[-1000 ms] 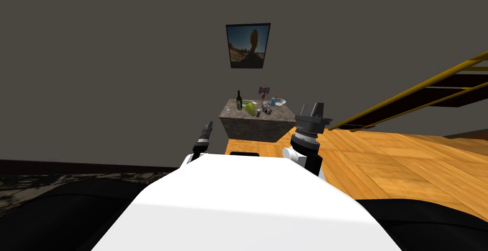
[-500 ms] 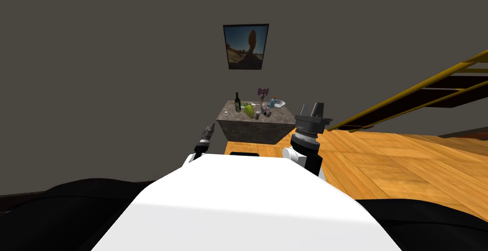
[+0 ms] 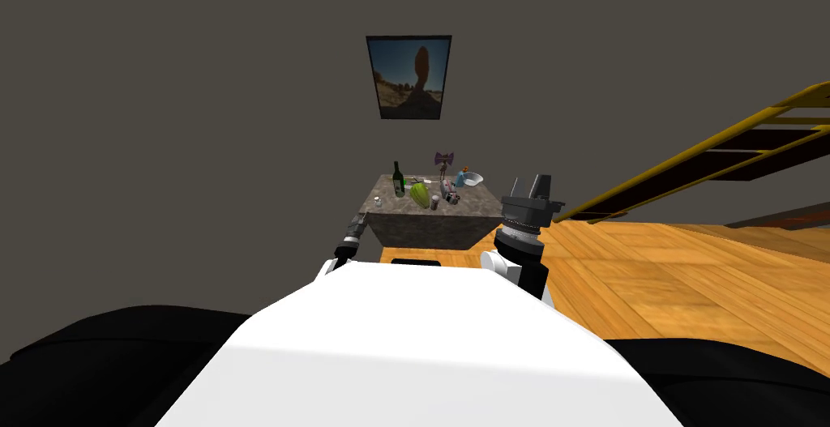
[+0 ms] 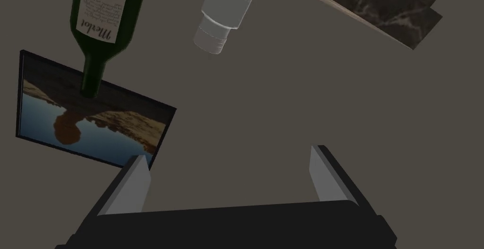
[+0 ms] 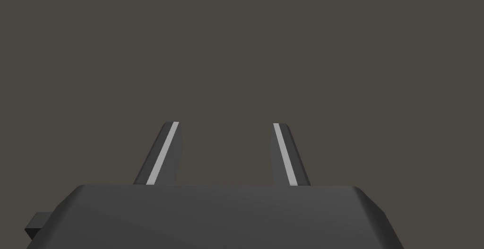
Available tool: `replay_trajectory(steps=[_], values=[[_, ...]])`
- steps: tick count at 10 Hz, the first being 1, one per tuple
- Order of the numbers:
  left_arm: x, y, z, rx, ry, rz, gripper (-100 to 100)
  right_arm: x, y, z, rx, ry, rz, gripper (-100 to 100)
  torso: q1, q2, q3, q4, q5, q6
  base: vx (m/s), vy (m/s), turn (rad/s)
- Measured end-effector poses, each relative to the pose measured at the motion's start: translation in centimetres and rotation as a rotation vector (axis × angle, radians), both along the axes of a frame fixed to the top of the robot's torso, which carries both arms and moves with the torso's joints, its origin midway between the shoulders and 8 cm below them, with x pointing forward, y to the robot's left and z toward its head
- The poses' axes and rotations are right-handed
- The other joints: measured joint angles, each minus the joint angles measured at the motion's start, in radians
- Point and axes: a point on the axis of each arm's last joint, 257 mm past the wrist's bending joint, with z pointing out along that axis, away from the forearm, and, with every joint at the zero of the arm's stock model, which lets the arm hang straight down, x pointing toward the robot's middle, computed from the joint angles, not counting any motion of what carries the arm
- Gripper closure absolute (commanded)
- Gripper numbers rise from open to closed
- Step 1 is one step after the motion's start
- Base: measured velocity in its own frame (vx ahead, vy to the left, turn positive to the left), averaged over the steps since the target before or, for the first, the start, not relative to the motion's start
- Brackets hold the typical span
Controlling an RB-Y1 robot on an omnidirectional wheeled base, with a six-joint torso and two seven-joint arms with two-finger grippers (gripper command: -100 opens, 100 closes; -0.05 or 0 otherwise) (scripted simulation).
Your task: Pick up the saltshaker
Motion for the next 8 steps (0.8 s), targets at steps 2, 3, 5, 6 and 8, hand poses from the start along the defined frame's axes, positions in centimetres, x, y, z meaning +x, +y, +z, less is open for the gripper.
replay_trajectory(steps=[2, 3, 5, 6, 8], values=[[0.4, -0.2, -1.1, 0.051, 0.026, -0.005, -100, 0.0, 0.0, 0.0, 0.000, 0.000, 0.000, 0, 0.000, 0.001, 0.000, 0.000, 0.000, 0.000, 0.174, -0.030, -0.076], [0.5, -0.2, -1.9, 0.087, 0.045, -0.009, -100, 0.0, 0.0, 0.0, 0.000, 0.000, 0.000, 0, -0.001, -0.001, 0.000, 0.000, 0.000, 0.000, 0.187, -0.012, -0.068], [0.8, 0.2, -3.1, 0.151, 0.076, -0.017, -100, 0.0, 0.0, 0.0, 0.000, 0.000, 0.000, 0, 0.001, -0.001, -0.001, 0.000, 0.000, 0.000, 0.165, 0.004, -0.072], [1.1, 0.4, -3.7, 0.182, 0.091, -0.022, -100, 0.0, 0.0, 0.0, 0.000, 0.000, 0.000, 0, 0.001, 0.001, 0.000, 0.000, 0.000, 0.000, 0.058, 0.000, -0.012], [1.1, 0.4, -3.7, 0.186, 0.092, -0.022, -100, 0.0, 0.0, 0.0, 0.000, 0.000, 0.000, 0, 0.001, 0.009, 0.005, 0.002, 0.000, 0.000, -0.003, -0.011, 0.067]])
